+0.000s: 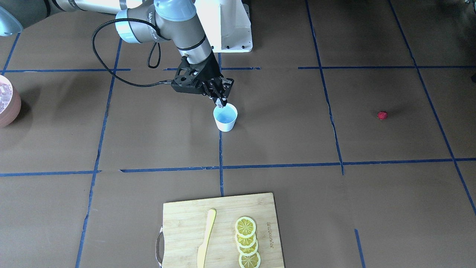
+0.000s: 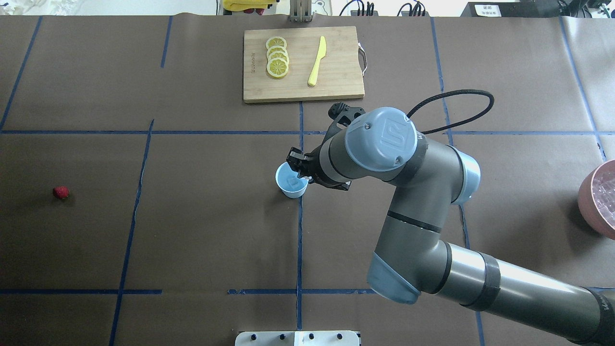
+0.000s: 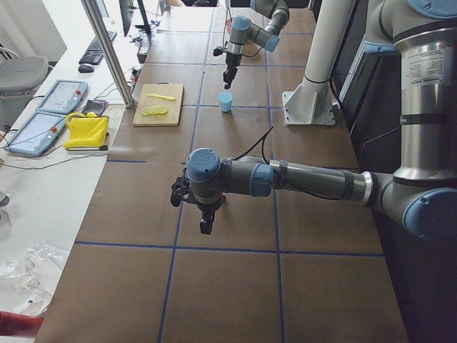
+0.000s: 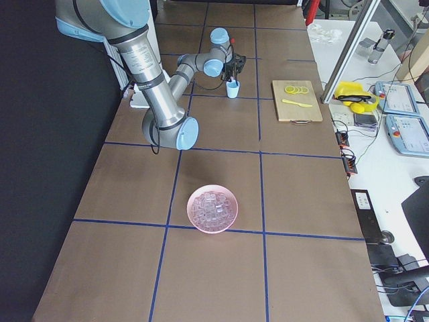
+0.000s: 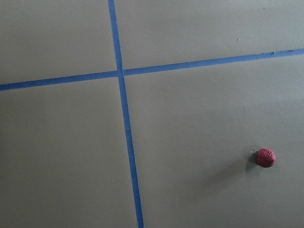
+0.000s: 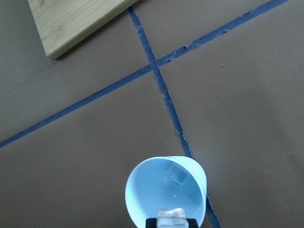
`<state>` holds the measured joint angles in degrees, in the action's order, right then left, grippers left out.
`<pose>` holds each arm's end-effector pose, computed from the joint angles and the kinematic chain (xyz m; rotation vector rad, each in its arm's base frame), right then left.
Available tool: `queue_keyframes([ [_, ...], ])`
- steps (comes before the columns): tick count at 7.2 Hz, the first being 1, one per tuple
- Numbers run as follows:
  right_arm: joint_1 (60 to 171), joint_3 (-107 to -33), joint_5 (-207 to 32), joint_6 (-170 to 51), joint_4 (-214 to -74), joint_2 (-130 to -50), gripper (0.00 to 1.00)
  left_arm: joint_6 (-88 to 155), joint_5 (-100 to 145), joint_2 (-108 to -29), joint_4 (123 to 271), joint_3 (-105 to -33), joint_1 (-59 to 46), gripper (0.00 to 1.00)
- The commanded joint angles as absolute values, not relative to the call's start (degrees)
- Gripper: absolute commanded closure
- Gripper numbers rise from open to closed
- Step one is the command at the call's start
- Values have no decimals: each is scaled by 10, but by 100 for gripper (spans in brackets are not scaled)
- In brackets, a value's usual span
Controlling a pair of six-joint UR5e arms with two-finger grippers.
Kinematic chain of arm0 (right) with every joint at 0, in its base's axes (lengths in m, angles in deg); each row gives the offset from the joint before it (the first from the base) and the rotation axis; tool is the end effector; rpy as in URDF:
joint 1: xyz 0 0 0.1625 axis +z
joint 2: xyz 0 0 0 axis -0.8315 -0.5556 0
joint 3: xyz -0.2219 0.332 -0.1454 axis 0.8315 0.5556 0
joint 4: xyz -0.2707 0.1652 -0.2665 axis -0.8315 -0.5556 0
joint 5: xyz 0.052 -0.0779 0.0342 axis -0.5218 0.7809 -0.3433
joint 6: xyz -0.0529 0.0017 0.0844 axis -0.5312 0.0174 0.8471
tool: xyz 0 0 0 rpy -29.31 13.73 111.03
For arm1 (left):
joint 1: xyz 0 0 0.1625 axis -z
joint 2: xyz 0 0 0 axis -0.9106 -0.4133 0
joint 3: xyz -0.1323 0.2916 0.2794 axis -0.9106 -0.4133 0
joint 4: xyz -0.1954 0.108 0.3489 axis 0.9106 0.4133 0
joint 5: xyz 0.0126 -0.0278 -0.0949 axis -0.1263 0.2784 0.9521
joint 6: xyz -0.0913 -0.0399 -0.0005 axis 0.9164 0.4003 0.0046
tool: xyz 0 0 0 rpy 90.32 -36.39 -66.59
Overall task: Put ice and strawberries in cup
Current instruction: 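Open the right gripper to drop the ice cube into the cup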
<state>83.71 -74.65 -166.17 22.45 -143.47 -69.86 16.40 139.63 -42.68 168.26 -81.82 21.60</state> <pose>-0.5441 -0.4102 0.1569 -0.0091 -1.0938 0.4583 -0.0363 -0.4504 0.5918 0.0767 0.8517 0.1187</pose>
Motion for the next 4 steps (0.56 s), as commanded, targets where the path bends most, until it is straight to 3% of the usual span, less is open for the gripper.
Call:
queue_keyframes([
  [1, 836, -737, -1657, 229, -1437, -691, 23, 164, 1396, -427, 1683, -819, 216, 0],
  [4, 836, -741, -1656, 228, -1438, -696, 21, 164, 1397, -427, 1683, -820, 216, 0],
])
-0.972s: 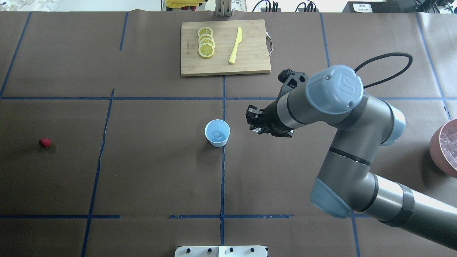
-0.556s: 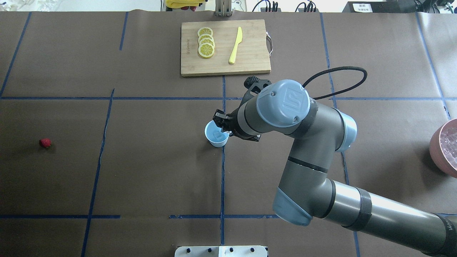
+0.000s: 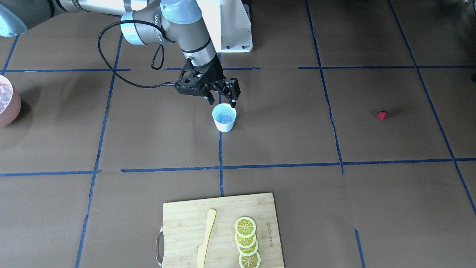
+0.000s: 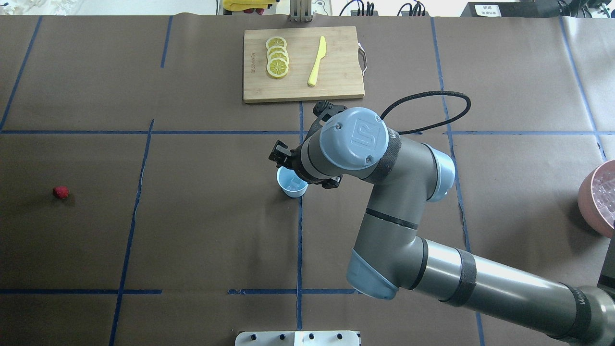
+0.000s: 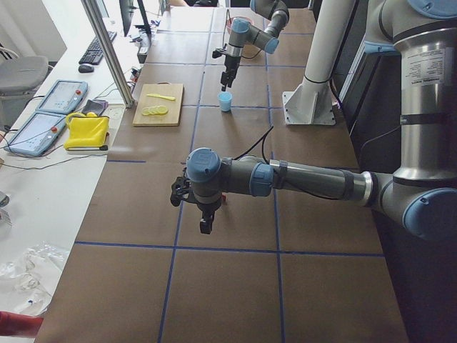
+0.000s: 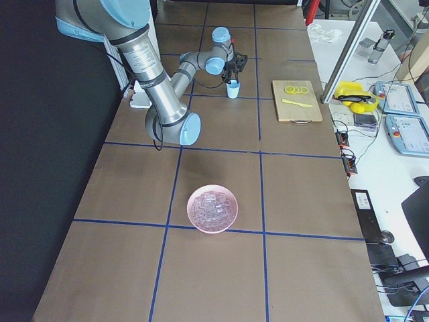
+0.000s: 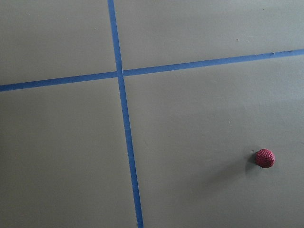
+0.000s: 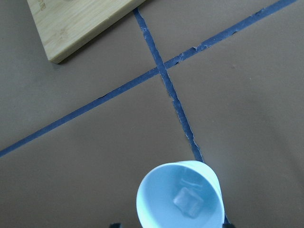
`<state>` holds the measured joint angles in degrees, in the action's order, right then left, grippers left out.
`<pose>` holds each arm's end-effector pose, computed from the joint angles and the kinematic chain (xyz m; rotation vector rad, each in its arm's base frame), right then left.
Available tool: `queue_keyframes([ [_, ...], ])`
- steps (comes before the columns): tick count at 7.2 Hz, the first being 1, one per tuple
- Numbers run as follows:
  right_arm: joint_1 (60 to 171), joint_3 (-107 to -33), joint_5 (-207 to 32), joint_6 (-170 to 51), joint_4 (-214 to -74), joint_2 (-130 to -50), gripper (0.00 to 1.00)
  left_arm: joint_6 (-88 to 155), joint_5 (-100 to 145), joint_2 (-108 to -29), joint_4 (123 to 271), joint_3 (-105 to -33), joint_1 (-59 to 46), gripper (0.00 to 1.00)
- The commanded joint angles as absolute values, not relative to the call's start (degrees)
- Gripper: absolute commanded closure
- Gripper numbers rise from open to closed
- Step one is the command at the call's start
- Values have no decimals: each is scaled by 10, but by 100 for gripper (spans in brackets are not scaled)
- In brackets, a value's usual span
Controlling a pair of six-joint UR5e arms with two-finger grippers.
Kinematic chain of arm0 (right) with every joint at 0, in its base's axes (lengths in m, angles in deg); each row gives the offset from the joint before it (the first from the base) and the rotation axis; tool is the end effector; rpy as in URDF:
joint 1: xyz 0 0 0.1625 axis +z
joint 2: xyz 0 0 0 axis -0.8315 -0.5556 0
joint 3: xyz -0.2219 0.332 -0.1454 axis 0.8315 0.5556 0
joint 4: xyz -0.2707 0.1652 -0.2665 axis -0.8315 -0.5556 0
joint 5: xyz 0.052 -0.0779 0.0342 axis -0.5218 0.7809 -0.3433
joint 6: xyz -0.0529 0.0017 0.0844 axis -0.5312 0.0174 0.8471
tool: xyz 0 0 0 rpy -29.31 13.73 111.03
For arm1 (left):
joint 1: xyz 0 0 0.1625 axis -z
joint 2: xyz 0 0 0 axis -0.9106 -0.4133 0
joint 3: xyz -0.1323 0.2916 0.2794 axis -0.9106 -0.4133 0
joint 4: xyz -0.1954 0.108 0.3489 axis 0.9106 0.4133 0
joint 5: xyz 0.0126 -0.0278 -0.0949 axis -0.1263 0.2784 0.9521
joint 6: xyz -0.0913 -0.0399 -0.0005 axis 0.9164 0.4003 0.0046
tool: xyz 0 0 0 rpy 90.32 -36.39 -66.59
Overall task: Put ice and strawberries in cup
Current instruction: 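Open the right gripper to drop the ice cube into the cup, then move the right gripper back to the pink bowl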
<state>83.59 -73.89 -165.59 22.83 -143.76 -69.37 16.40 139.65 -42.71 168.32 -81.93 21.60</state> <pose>-0.5486 -0.4121 0.1572 -0.0067 -1.0836 0.4700 -0.0362 -0.4507 0.5905 0.0800 0.8521 0.1202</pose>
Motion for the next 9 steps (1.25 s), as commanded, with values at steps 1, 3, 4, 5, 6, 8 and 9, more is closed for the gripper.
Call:
queue_keyframes([
  [1, 852, -755, -1657, 227, -1439, -711, 22, 164, 1410, -427, 1683, -819, 216, 0],
  [3, 890, -879, -1678, 216, -1439, -848, 28, 165, 1413, -426, 1683, -820, 216, 0],
  [4, 936, -912, -1735, 160, -1438, -908, 29, 164, 1413, -426, 1683, -820, 216, 0],
  [5, 981, -932, -1785, 94, -1433, -974, 29, 165, 1414, -426, 1683, -820, 217, 0],
  [6, 1022, -950, -1810, 0, -1430, -1042, 29, 164, 1413, -420, 1683, -826, 217, 0],
  [8, 1145, -941, -1897, -239, -1430, -1147, 29, 165, 1414, -408, 1683, -842, 217, 0],
  [9, 1206, -920, -1919, -367, -1431, -1178, 29, 165, 1414, -408, 1683, -841, 216, 0],
])
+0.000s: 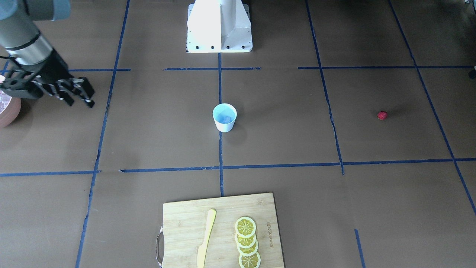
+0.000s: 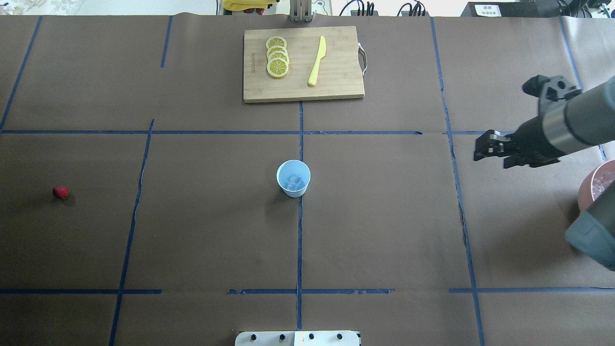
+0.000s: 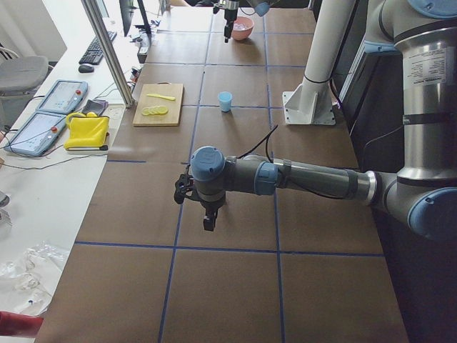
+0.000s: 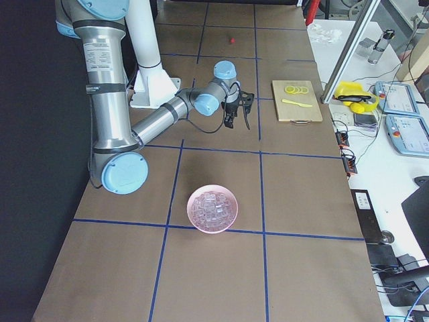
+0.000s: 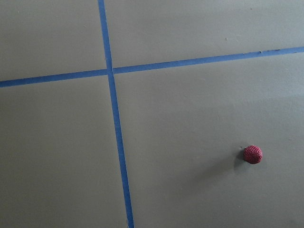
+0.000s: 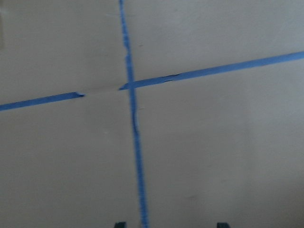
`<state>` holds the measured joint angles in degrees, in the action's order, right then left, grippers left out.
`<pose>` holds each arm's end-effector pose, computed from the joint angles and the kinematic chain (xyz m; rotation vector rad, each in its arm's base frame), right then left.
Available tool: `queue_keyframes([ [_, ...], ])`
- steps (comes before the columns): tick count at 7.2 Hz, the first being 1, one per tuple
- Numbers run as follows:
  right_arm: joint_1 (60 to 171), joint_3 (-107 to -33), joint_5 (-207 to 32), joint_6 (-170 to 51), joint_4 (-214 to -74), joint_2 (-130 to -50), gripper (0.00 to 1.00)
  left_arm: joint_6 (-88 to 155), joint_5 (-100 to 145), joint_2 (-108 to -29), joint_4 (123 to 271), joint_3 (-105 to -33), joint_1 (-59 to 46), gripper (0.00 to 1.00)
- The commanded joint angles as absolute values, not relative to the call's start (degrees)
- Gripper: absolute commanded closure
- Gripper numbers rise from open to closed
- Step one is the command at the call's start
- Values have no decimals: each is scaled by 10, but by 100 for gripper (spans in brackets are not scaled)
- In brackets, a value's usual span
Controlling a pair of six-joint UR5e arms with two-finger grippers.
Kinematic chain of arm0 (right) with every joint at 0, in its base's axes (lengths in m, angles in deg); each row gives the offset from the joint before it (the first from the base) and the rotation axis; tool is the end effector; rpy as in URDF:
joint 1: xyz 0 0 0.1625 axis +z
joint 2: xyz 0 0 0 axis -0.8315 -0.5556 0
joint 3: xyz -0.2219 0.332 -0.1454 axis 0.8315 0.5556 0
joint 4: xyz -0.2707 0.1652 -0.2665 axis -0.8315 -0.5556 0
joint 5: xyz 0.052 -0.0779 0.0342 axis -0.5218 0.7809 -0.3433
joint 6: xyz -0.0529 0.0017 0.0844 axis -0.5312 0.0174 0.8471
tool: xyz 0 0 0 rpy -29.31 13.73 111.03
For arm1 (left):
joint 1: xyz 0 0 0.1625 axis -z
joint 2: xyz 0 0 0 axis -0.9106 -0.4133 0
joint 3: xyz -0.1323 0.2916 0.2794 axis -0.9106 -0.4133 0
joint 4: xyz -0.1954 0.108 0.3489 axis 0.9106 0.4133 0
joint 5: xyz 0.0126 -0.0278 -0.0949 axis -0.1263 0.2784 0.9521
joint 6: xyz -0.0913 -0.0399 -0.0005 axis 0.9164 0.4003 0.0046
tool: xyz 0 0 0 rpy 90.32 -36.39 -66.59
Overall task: Put ice and strawberries in cup
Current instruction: 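Move the right gripper back to the pink bowl, then grasp a third ice cube from the bowl with the right gripper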
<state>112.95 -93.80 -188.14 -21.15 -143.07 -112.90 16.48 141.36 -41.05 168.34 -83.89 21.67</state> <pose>-0.1913 -0.4334 0.4334 0.0649 -0.8536 0.1628 -0.0355 -0.4381 0.5841 0.0846 0.8819 0.1212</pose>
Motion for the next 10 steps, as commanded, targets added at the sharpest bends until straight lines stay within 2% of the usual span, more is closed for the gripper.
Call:
queue_keyframes([
  [1, 1248, -892, -1931, -473, -1431, -1198, 27, 173, 1414, -408, 1684, -842, 216, 0],
  [3, 1297, -825, -1940, -663, -1432, -1212, 22, 174, 1414, -408, 1684, -841, 216, 0],
  [4, 1297, -822, -1937, -690, -1431, -1218, 0, 174, 1414, -407, 1684, -841, 216, 0],
  [10, 1276, -779, -1936, -699, -1430, -1220, 1, 179, 1414, -408, 1685, -840, 215, 0],
])
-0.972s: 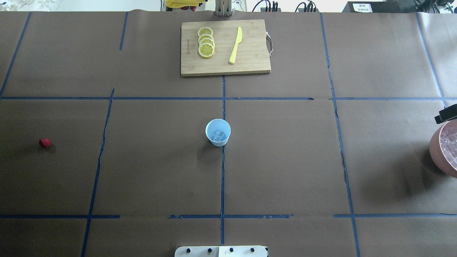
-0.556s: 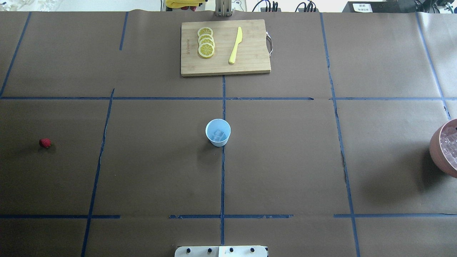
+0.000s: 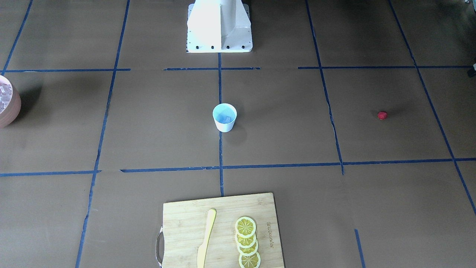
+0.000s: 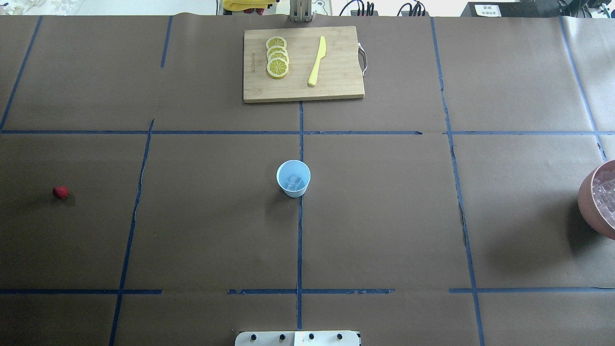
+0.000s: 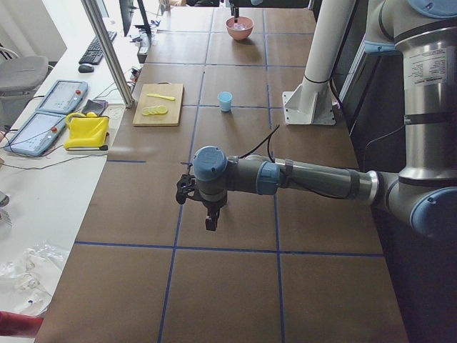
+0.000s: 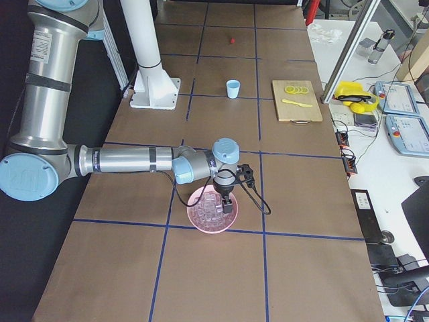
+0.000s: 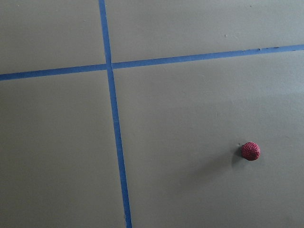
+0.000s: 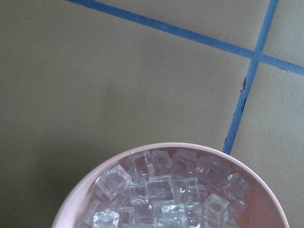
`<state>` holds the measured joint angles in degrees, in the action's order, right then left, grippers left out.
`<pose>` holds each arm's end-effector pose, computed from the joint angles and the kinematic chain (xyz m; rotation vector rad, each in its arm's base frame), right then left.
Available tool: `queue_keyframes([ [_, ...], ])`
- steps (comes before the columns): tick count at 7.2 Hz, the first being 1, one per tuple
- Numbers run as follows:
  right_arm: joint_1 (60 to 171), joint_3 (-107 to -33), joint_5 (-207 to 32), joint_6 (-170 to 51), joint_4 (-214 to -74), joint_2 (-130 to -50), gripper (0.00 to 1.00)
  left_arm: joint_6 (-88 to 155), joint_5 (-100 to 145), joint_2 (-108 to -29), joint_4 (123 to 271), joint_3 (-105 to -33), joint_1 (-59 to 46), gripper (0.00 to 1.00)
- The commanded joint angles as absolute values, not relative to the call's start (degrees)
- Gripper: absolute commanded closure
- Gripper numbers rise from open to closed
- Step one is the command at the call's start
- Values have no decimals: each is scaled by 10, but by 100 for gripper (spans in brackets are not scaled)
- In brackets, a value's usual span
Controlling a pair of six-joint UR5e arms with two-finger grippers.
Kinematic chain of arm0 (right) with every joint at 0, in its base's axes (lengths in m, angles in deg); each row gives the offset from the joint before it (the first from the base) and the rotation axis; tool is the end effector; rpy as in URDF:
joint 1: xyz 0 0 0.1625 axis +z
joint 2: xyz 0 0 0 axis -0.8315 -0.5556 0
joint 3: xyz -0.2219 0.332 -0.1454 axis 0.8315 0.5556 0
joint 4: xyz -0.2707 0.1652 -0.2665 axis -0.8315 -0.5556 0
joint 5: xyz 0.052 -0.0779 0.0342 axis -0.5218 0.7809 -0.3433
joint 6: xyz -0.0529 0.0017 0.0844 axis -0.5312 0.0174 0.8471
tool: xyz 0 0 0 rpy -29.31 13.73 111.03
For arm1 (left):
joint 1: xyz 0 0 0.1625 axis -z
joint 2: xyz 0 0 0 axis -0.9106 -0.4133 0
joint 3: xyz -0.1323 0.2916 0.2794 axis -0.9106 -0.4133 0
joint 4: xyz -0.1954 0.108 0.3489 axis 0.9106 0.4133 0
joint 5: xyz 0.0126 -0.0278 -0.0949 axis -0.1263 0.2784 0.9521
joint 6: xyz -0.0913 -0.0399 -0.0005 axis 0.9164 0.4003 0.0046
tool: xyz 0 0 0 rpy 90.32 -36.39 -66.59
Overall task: Put ice and strawberries in cup
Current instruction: 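Grasp a third ice cube from the bowl with the right gripper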
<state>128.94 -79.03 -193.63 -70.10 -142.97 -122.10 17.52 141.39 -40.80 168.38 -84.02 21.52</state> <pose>-0.0574 -0.4207 0.6306 0.0921 -0.7167 -0.2696 -0.0344 -0.4364 0.5848 0.0741 0.8831 0.1061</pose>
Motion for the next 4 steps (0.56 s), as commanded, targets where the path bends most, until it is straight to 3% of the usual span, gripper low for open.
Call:
queue_keyframes([
  [1, 1266, -774, -1935, -698, -1430, -1220, 1, 185, 1414, -408, 1688, -841, 215, 0],
  [4, 1244, -773, -1912, -697, -1430, -1220, 8, 185, 1414, -408, 1688, -841, 215, 0],
])
